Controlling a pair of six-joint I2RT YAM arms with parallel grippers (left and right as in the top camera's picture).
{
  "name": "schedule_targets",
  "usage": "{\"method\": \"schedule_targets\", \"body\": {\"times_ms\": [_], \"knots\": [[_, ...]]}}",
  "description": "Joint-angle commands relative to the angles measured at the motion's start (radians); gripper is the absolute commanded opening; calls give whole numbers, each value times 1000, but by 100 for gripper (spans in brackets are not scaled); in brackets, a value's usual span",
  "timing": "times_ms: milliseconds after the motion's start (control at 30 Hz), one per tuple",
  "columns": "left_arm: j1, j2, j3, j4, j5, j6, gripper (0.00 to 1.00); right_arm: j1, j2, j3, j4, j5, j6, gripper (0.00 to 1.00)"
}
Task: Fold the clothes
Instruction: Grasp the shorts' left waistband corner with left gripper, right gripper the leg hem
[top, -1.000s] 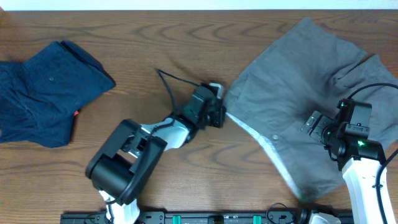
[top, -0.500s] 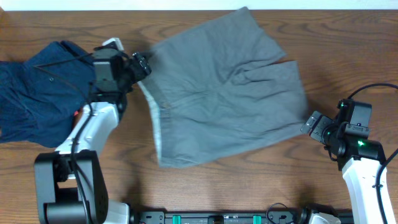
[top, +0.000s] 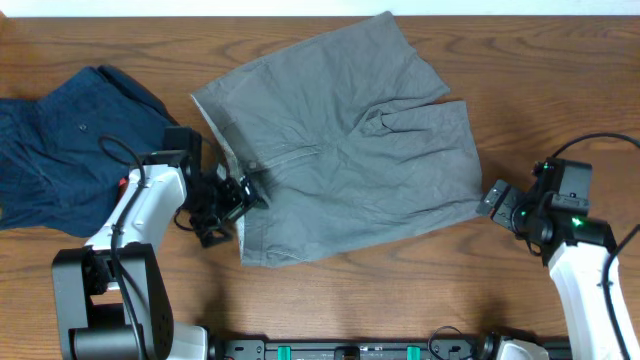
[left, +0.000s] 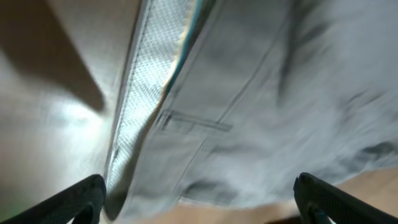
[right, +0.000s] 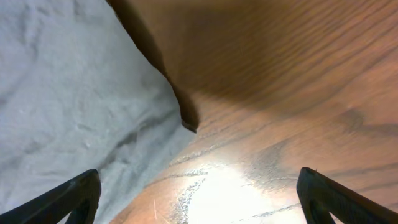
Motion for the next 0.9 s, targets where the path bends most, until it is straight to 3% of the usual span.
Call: {"method": "schedule_targets", "body": {"times_ms": [0,233,600,667,867], "knots": [[0,-16,8,-47,-47,-17,98,-8,47,6,-1,-14,-15,99],[-52,-144,-29,-89,-122,-172,98,-8,107,6,16,-14,-13,99],[-232,-389,-209,-50,-348,-728,98,-8,113,6,33,-14,-11,99],[-248,-391,-256,-10,-348,-805,98,-8,113,6,33,-14,-11,99],[-264,-390,-420,283,-338,-860,98,-8,113,6,33,-14,-11,99]]}}
